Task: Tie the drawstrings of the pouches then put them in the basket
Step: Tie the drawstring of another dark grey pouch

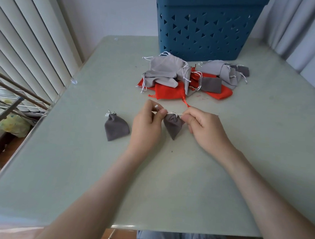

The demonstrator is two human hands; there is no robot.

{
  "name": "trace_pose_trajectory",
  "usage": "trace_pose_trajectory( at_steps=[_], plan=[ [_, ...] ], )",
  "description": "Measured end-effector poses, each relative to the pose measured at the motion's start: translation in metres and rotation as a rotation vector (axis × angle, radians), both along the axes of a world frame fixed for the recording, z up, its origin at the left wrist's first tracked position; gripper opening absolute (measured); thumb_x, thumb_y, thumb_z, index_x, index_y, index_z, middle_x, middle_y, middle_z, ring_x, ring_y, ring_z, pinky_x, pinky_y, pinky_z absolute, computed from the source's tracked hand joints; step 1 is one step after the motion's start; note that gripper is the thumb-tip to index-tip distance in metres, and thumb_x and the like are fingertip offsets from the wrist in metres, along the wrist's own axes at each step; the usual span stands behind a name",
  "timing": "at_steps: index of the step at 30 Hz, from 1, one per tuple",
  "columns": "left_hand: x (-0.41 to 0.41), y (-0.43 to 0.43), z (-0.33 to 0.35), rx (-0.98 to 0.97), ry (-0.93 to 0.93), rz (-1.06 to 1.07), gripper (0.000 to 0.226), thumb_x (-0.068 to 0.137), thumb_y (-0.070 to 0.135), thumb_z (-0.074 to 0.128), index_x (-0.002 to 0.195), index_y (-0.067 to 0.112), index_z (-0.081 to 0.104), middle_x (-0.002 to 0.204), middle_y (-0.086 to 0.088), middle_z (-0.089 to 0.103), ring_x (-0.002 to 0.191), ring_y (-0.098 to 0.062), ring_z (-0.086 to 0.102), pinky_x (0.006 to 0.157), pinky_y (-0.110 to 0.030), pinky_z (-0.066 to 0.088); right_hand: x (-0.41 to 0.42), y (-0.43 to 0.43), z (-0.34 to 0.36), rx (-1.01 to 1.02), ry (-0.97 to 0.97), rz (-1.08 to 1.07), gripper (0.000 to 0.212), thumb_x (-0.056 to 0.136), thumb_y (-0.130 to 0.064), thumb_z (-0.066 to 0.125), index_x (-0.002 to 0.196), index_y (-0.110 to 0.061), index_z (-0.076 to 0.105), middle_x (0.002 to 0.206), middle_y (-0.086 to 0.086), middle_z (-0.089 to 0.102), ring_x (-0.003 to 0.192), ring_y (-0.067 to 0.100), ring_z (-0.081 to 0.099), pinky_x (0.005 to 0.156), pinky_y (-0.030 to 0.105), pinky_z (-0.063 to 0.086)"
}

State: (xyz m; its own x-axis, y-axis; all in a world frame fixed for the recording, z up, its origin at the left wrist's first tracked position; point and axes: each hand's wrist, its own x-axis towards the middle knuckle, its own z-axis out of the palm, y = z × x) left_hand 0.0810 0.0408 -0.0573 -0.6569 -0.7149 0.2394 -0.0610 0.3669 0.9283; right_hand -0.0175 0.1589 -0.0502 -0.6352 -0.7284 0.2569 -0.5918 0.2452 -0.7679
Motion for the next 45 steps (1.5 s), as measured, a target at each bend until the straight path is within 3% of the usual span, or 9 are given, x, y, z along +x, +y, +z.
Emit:
trace_pose_trajectory(
  at_steps=[5,10,13,15,21,24,30,36,45],
  plan=[
    [-0.001,-0.002,-0.003,0.091,0.012,0.128,0.026,0.092,0.011,0.055,0.07,0.021,0.044,0.061,0.011,0.047,0.059,-0.016,0.042,0.064,-0.032,0.036,-0.006,-0.003,-0.001,-0.006,-0.017,-0.095,0.034,0.092,-0.011,0.051,0.06,-0.021,0.047,0.045,-0.006,0.041,0.05,0.009,0.037,0.055,0.024,0.03],
    [0.001,-0.003,0.004,0.229,0.066,-0.055,0.024,0.094,0.011,0.054,0.071,0.017,0.047,0.055,0.013,0.046,0.049,-0.011,0.036,0.054,-0.029,0.033,-0.01,0.001,-0.001,-0.023,-0.144,-0.118,0.027,0.095,-0.018,0.05,0.07,-0.021,0.059,0.06,-0.004,0.056,0.056,0.005,0.048,0.062,0.023,0.038],
    [0.003,0.0,0.011,0.298,0.126,-0.177,0.021,0.096,0.008,0.05,0.076,0.013,0.047,0.059,0.001,0.051,0.046,-0.011,0.035,0.047,-0.026,0.03,-0.011,0.002,0.0,-0.125,-0.169,-0.054,0.012,0.094,-0.024,0.055,0.1,-0.028,0.064,0.097,-0.007,0.065,0.091,0.002,0.058,0.084,0.02,0.042],
    [0.003,0.003,0.012,0.315,0.143,-0.247,0.02,0.097,0.009,0.049,0.077,0.012,0.047,0.051,0.005,0.045,0.045,-0.01,0.032,0.046,-0.023,0.027,-0.007,0.002,0.004,-0.155,-0.102,0.034,0.022,0.09,-0.025,0.057,0.11,-0.033,0.062,0.11,-0.009,0.061,0.105,0.0,0.054,0.092,0.015,0.036],
    [0.005,0.005,0.015,0.436,0.213,-0.334,0.019,0.095,0.007,0.051,0.077,0.012,0.048,0.058,-0.007,0.046,0.041,-0.005,0.035,0.044,-0.017,0.025,0.004,-0.002,0.006,-0.121,-0.302,0.204,0.008,0.089,-0.012,0.063,0.09,-0.018,0.068,0.091,0.001,0.07,0.092,0.014,0.064,0.087,0.029,0.046],
    [0.007,0.003,0.018,0.527,0.29,-0.36,0.009,0.091,0.006,0.055,0.087,0.011,0.049,0.068,-0.017,0.051,0.038,-0.008,0.028,0.042,-0.019,0.024,0.004,-0.001,0.007,-0.171,-0.351,0.205,0.005,0.089,-0.014,0.063,0.09,-0.016,0.067,0.084,-0.007,0.068,0.085,0.006,0.062,0.086,0.026,0.046],
    [0.01,0.002,0.02,0.423,0.293,-0.369,0.024,0.095,-0.008,0.042,0.105,0.014,0.047,0.1,-0.001,0.071,0.047,-0.011,0.039,0.047,-0.019,0.035,0.007,0.0,0.009,-0.21,-0.351,0.235,0.01,0.083,-0.022,0.06,0.075,-0.02,0.066,0.073,-0.005,0.064,0.074,0.008,0.056,0.073,0.02,0.041],
    [0.007,0.0,0.015,0.208,0.113,-0.368,0.016,0.097,0.005,0.048,0.086,0.014,0.056,0.067,0.018,0.061,0.054,-0.001,0.046,0.051,-0.016,0.037,0.006,0.001,0.011,-0.303,-0.371,0.24,0.012,0.084,-0.02,0.06,0.076,-0.023,0.068,0.082,0.012,0.067,0.08,0.019,0.059,0.077,0.027,0.043],
    [0.007,0.002,0.017,0.21,0.097,-0.321,0.021,0.094,0.006,0.052,0.075,0.013,0.056,0.065,0.013,0.059,0.061,-0.001,0.05,0.06,-0.013,0.038,0.009,0.002,0.013,-0.263,-0.319,0.274,0.014,0.09,-0.023,0.054,0.082,-0.024,0.066,0.079,-0.014,0.065,0.079,0.006,0.056,0.078,0.023,0.043]
  ],
)
